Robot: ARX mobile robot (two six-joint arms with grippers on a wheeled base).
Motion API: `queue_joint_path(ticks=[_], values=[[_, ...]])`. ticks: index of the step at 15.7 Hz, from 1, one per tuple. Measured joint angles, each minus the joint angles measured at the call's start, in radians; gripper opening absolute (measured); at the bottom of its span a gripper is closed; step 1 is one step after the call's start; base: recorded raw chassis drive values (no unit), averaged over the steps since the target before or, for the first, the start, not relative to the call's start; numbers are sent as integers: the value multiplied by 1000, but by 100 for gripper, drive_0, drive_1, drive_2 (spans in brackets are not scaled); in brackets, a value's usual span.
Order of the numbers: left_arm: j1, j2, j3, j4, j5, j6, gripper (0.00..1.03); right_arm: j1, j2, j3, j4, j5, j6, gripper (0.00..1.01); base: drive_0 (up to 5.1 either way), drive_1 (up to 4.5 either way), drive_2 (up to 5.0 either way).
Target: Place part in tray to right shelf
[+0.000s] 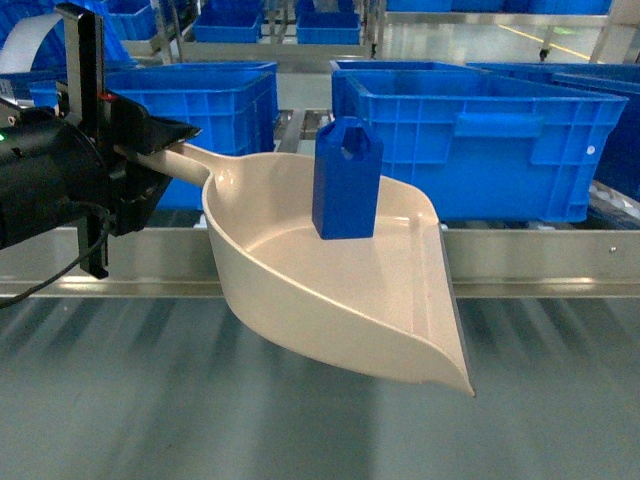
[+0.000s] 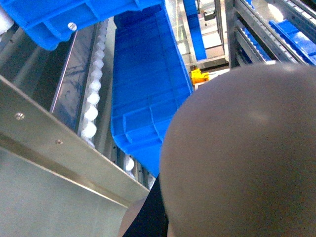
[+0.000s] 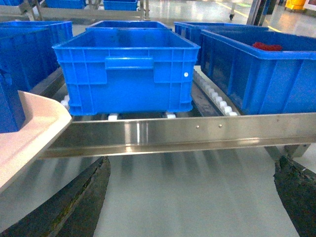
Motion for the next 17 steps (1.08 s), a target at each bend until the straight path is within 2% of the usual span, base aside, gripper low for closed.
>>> queue_joint_path(ticks=[3,17], values=[[0,0,0,0,-1,0,14,0,0,0,0,0,0,98,10,425,-405],[2,0,1,-1,-1,0,14,0,0,0,1,0,0,98,0,0,0]])
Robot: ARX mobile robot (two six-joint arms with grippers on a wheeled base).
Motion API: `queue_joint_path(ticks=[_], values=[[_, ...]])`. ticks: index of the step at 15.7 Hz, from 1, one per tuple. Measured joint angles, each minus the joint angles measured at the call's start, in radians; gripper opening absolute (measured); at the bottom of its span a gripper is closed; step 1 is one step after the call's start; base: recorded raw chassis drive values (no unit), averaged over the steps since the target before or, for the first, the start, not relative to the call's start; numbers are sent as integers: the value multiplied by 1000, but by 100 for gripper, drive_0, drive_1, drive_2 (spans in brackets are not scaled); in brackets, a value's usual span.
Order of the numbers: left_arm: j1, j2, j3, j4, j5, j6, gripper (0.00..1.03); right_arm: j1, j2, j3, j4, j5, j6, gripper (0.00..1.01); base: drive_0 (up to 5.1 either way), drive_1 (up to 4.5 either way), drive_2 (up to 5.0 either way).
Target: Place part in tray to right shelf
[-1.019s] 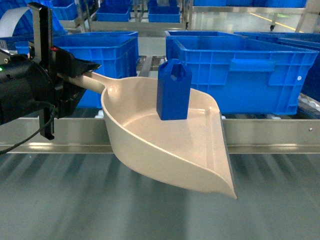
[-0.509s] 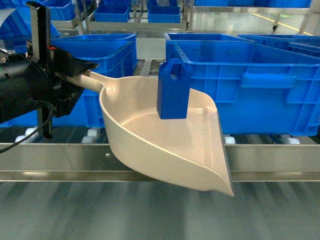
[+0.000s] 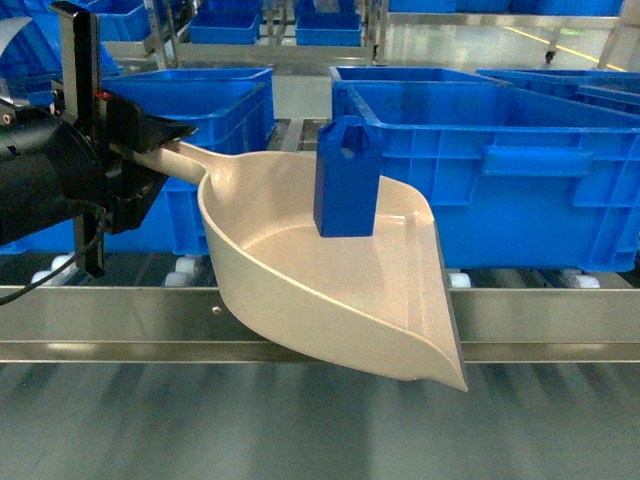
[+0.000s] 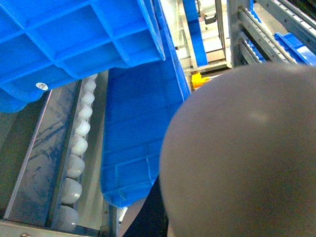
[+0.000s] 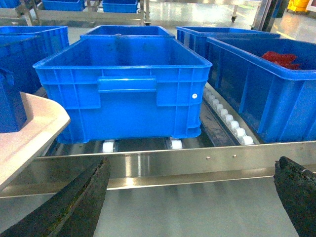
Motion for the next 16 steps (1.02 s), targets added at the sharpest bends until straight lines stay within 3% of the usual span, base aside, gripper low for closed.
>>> queue_joint_path(ticks=[16], values=[[0,0,0,0,0,0,14,0,0,0,0,0,0,98,0,0,0]])
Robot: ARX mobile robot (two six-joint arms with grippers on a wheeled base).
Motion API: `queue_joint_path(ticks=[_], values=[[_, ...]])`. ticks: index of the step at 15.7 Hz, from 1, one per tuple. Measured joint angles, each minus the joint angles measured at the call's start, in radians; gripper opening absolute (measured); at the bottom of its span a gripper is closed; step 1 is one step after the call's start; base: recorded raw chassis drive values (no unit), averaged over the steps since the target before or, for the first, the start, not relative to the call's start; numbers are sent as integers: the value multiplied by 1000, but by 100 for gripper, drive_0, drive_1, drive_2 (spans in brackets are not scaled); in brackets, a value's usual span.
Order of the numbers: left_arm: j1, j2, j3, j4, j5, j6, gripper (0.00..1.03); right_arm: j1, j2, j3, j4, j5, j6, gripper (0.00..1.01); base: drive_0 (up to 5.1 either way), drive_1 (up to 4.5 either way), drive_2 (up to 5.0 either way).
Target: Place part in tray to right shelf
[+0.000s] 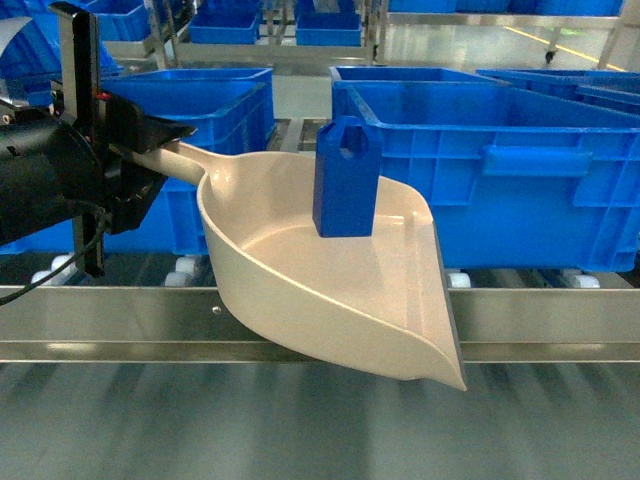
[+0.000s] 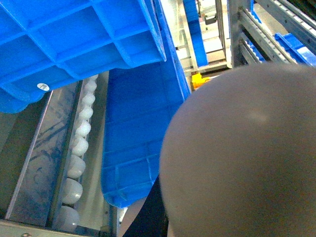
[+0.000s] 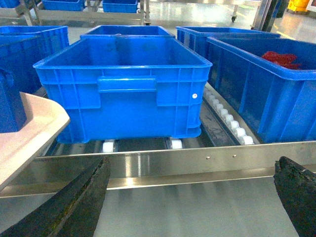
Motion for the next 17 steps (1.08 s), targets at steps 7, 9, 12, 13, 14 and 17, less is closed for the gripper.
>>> queue_joint_path(ticks=[7,9,12,13,14,17], values=[[0,0,0,0,0,0,14,0,0,0,0,0,0,98,0,0,0],[0,0,0,0,0,0,14,0,0,0,0,0,0,98,0,0,0],[0,0,0,0,0,0,14,0,0,0,0,0,0,98,0,0,0],[0,0,0,0,0,0,14,0,0,0,0,0,0,98,0,0,0],[0,0,0,0,0,0,14,0,0,0,0,0,0,98,0,0,0],[0,-4,0,-20,13,1,14,0,0,0,0,0,0,98,0,0,0]])
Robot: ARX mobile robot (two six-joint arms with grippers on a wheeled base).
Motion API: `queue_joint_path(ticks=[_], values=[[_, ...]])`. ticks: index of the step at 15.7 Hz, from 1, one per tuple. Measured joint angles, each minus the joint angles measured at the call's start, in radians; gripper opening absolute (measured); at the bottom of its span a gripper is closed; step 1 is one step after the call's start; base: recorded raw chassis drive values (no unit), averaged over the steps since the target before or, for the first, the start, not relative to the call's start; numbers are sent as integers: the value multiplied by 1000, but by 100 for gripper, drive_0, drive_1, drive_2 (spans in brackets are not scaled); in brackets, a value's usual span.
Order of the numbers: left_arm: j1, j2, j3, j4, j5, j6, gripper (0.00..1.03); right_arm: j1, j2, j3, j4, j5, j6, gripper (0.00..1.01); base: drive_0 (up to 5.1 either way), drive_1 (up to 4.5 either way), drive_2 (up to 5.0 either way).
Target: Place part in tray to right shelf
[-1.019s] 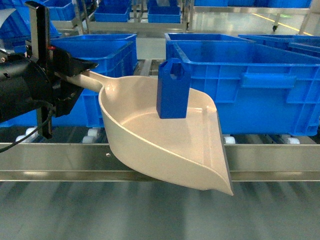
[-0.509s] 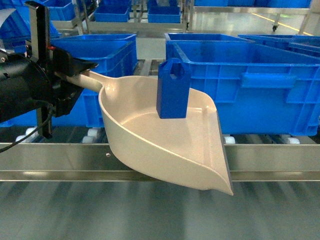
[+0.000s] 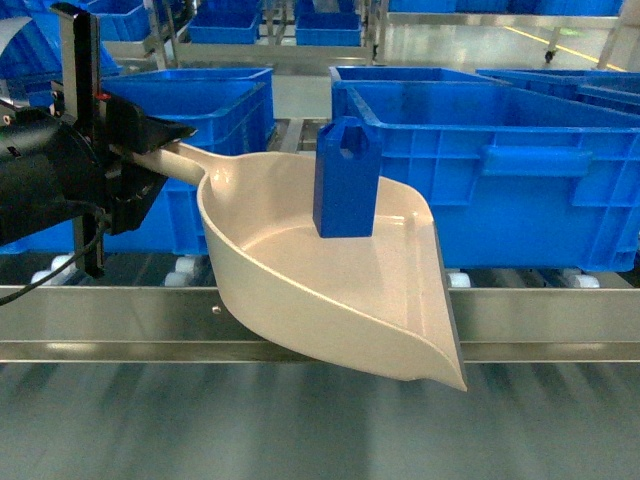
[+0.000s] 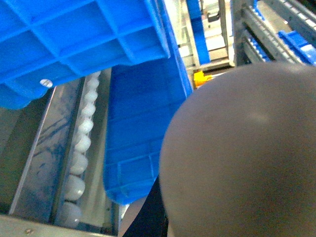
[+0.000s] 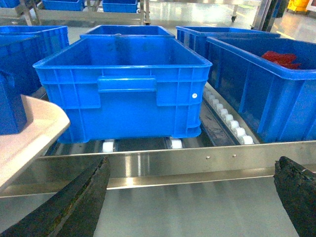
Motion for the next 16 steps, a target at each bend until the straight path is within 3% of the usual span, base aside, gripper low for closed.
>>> queue_joint_path(ticks=[2,5,8,11,14,16], values=[[3,-15,-52,57,55,-13,14,0,0,0,0,0,0,98,0,0,0],[11,-80,-129,83,76,-39,14,0,0,0,0,0,0,98,0,0,0],[49,-206,-188,13,65,-66,14,0,0,0,0,0,0,98,0,0,0],[151,-357,-142,-132,78,-43,14,0,0,0,0,0,0,98,0,0,0],[253,-369,-20,-216,24,-16,14,0,0,0,0,0,0,98,0,0,0],[310,-306,127,-271,-71,3,14,0,0,0,0,0,0,98,0,0,0]])
